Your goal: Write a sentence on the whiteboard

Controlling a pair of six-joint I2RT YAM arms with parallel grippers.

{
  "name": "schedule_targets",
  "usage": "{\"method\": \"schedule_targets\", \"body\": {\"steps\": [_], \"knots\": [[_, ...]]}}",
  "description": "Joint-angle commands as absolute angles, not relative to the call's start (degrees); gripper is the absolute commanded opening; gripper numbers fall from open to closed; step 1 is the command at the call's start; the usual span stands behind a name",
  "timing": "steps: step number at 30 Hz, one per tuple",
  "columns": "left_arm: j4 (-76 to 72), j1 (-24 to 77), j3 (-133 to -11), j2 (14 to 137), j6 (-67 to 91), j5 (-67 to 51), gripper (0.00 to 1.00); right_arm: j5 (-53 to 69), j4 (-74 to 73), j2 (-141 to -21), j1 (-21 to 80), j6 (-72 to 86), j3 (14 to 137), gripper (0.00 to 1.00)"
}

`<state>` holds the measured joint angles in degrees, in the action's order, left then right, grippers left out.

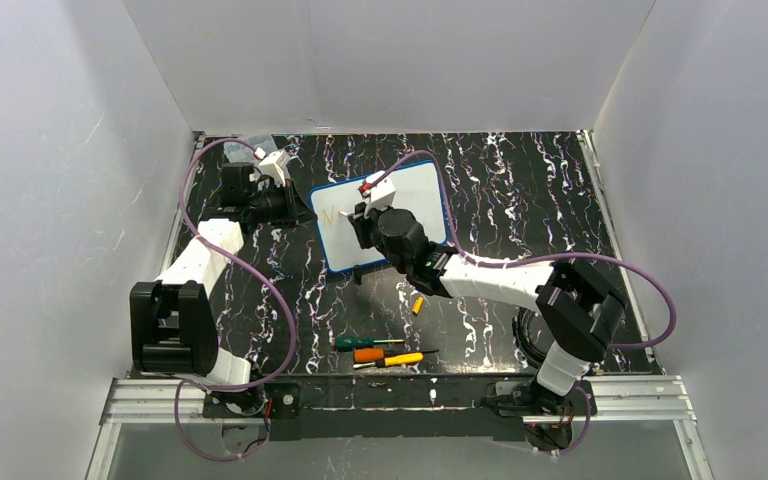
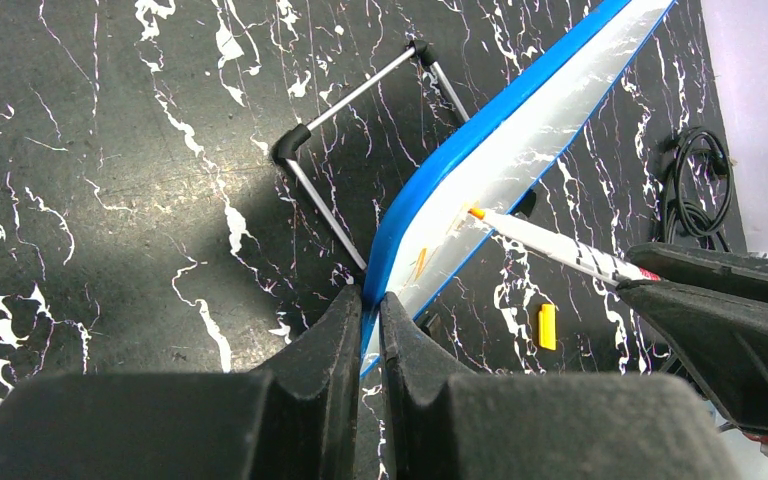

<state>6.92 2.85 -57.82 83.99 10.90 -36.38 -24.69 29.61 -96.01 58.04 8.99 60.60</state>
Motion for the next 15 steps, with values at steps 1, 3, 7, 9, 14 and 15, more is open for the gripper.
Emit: {"method": "schedule_targets", "body": {"steps": [1,3,7,9,14,15], "knots": [[7.91,3.25,-58.52,81.17,10.73,-38.05,0.0,-24.43,31.5,-96.42,57.74,8.99,61.79,0.01],[7.91,3.25,-58.53,81.12,10.86,-38.13,0.0,-24.57,31.06,-96.36,57.83,9.21,61.31,0.01],[7.91,3.25,-58.45,81.05,10.81,-38.06,0.0,-24.34,30.48,-96.3,58.07,9.86,60.12,0.01],[7.91,3.3,-58.36,81.12,10.74,-38.0,0.0,-24.23,30.34,-96.48,58.3,10.08,59.75,0.01],[7.91,3.27,-58.34,80.95,10.72,-37.88,0.0,-24.84,29.64,-96.25,58.79,10.11,58.81,0.01],[7.91,3.27,-58.33,80.99,10.69,-37.86,0.0,-25.2,29.56,-95.98,58.8,10.11,58.66,0.01]]}}
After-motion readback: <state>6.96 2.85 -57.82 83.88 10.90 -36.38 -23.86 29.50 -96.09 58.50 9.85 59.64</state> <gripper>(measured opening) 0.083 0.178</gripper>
